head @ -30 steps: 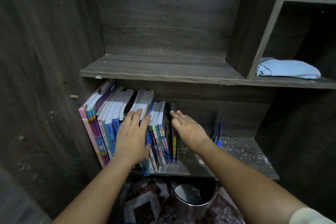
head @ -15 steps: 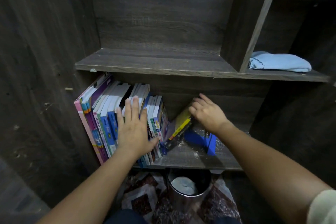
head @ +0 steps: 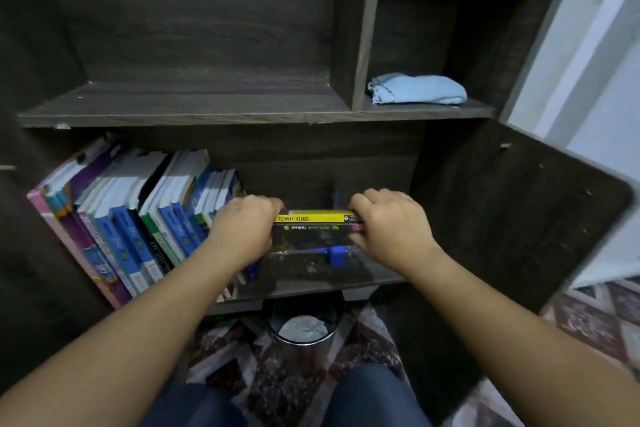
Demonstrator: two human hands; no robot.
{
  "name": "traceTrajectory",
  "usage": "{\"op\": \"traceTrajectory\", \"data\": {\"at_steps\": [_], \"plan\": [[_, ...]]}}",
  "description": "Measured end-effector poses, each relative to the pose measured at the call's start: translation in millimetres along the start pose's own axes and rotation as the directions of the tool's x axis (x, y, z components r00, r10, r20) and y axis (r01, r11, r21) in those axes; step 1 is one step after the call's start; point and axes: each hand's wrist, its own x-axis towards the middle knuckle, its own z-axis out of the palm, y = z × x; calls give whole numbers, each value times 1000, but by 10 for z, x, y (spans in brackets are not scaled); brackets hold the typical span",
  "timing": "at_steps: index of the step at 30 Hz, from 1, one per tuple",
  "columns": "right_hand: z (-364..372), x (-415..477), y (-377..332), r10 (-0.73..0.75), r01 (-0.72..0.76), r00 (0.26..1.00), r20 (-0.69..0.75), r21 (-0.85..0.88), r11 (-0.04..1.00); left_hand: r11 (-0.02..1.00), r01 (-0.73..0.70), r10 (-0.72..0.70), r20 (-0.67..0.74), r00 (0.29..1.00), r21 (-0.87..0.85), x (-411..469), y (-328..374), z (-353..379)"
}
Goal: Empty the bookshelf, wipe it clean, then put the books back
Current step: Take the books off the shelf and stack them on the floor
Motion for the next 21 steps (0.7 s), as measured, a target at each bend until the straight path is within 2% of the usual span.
{"op": "traceTrajectory", "data": {"at_steps": [2,3,7,10,16,21], "plan": [[-125,-138,-62,66,-58,979,195,-47,997,995,-75,74,33,997,60,-1,198,-87],[-146,-203,-90,84,-84,964,254,-12,996,991,-109,105,55,993,72,-18,320,-133],[-184,-551,20,196,-256,888,417,94,962,958,-269,255,128,958,104,-110,947,-231],[-189,-965,245,220,-359,805,550,158,920,921,-380,355,211,911,87,-165,1437,-120],[-178,-2061,712,314,-570,627,713,145,809,822,-566,548,357,757,-60,-342,2486,282],[-78,-2896,995,387,-721,464,797,86,688,759,-610,643,413,645,-228,-519,3179,637]]}}
